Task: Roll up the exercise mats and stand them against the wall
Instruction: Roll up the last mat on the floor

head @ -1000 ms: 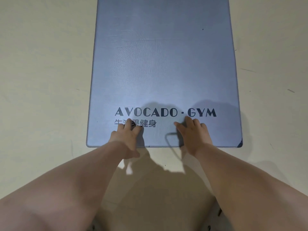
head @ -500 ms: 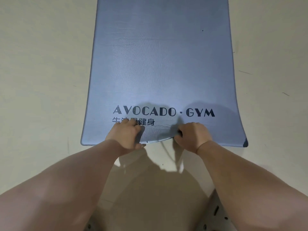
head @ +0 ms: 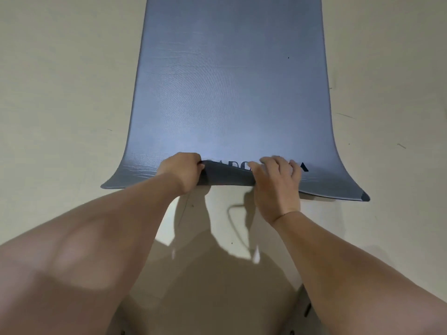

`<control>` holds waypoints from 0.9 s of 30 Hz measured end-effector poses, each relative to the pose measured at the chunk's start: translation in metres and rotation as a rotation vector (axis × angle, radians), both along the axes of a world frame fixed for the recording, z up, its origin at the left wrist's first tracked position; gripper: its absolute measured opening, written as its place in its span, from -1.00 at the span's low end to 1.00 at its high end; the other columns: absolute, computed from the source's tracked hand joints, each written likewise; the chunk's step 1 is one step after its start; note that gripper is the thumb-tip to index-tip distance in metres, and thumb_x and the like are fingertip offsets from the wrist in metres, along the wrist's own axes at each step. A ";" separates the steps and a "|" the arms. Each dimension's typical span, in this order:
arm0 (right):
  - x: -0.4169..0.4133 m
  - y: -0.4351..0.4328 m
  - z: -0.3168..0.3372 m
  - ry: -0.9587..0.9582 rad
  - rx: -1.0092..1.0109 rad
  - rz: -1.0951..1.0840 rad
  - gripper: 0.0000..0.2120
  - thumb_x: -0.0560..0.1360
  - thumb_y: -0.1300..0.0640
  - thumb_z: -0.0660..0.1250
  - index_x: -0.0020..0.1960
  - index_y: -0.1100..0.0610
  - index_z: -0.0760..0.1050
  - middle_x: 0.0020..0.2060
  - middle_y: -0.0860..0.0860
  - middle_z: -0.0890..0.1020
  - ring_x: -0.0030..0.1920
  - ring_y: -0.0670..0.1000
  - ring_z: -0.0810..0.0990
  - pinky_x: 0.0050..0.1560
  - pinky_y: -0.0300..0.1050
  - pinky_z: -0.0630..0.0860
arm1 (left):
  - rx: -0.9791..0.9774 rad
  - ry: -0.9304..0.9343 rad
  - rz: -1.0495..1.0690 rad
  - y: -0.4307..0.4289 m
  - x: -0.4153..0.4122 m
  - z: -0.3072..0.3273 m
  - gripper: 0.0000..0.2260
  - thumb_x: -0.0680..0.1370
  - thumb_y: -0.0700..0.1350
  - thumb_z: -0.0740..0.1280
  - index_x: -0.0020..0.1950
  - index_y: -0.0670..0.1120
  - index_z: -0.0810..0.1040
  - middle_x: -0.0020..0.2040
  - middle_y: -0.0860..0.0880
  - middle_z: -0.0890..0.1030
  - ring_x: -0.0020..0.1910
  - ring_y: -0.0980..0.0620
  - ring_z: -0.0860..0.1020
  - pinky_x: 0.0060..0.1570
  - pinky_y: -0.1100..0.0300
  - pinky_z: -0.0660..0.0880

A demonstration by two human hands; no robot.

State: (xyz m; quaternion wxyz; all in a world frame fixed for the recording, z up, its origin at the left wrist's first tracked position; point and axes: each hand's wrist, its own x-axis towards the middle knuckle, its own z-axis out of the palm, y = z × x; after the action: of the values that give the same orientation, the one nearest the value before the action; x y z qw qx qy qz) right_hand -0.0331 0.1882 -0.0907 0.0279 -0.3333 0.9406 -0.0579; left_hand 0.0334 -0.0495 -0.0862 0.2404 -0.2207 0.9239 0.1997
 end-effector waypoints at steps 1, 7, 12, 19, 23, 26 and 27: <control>0.004 -0.002 0.002 0.030 0.022 0.058 -0.51 0.40 0.32 0.40 0.30 0.05 0.57 0.26 0.14 0.56 0.38 0.26 0.44 0.45 0.36 0.16 | -0.035 -0.003 -0.025 -0.001 -0.005 0.001 -0.74 0.71 0.02 0.10 -0.04 -0.05 0.48 -0.04 -0.08 0.59 -0.07 -0.15 0.53 -0.15 0.06 0.35; 0.036 -0.002 -0.003 -0.031 0.194 0.218 -0.14 0.49 -0.08 0.37 0.65 0.18 0.10 0.65 0.21 0.13 0.66 0.26 -0.01 0.59 0.42 -0.16 | -0.229 -0.061 -0.088 -0.017 -0.038 0.006 -0.75 0.72 0.01 0.04 0.00 0.00 0.47 -0.10 -0.01 0.51 -0.08 -0.10 0.49 -0.02 0.04 0.28; 0.012 0.006 -0.009 -0.031 0.378 0.176 -0.05 0.56 -0.19 0.26 0.68 0.26 -0.16 0.67 0.19 -0.21 0.64 0.21 -0.34 0.55 0.35 -0.38 | -0.270 -0.077 -0.114 -0.022 -0.048 0.001 -0.74 0.72 0.02 0.06 0.09 0.00 0.52 -0.09 -0.03 0.51 -0.05 -0.10 0.47 0.03 -0.01 0.29; -0.015 -0.012 -0.020 -0.183 0.500 0.122 -0.18 0.66 0.05 0.17 0.67 0.21 -0.29 0.67 0.17 -0.25 0.66 0.20 -0.30 0.62 0.29 -0.22 | -0.455 0.338 -0.315 -0.007 -0.029 -0.010 -0.86 0.47 -0.21 0.36 0.02 -0.10 0.58 -0.08 -0.15 0.54 -0.08 -0.21 0.49 -0.08 -0.05 0.38; -0.022 -0.016 -0.027 -0.270 0.557 0.124 -0.24 0.65 0.19 0.07 0.66 0.21 -0.35 0.67 0.14 -0.29 0.66 0.17 -0.32 0.64 0.25 -0.21 | -0.450 0.491 -0.564 0.022 -0.006 -0.022 -0.66 0.42 -0.21 0.14 0.08 -0.15 0.62 -0.09 -0.14 0.55 -0.14 -0.17 0.46 -0.14 -0.02 0.27; -0.033 -0.022 -0.028 -0.314 0.581 0.135 -0.17 0.65 0.14 0.16 0.66 0.19 -0.36 0.68 0.10 -0.27 0.67 0.14 -0.30 0.65 0.22 -0.19 | -0.481 0.283 -0.534 0.029 0.016 -0.032 -0.46 0.46 -0.09 0.30 0.44 -0.20 0.48 0.23 -0.14 0.53 0.08 -0.17 0.43 0.01 -0.05 0.31; -0.038 -0.023 -0.027 -0.325 0.581 0.141 -0.15 0.65 0.12 0.20 0.67 0.18 -0.35 0.68 0.08 -0.26 0.67 0.12 -0.28 0.65 0.20 -0.17 | -0.480 0.221 -0.530 0.027 0.021 -0.034 -0.38 0.45 -0.06 0.35 0.50 -0.21 0.42 0.32 -0.14 0.49 0.16 -0.17 0.41 0.08 -0.05 0.34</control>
State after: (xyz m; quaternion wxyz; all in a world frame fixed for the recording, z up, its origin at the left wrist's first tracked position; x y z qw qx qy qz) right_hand -0.0714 0.1647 -0.1174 0.2753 -0.3620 0.8757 0.1622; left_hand 0.0544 -0.0223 -0.1200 0.1241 -0.0011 0.9899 -0.0691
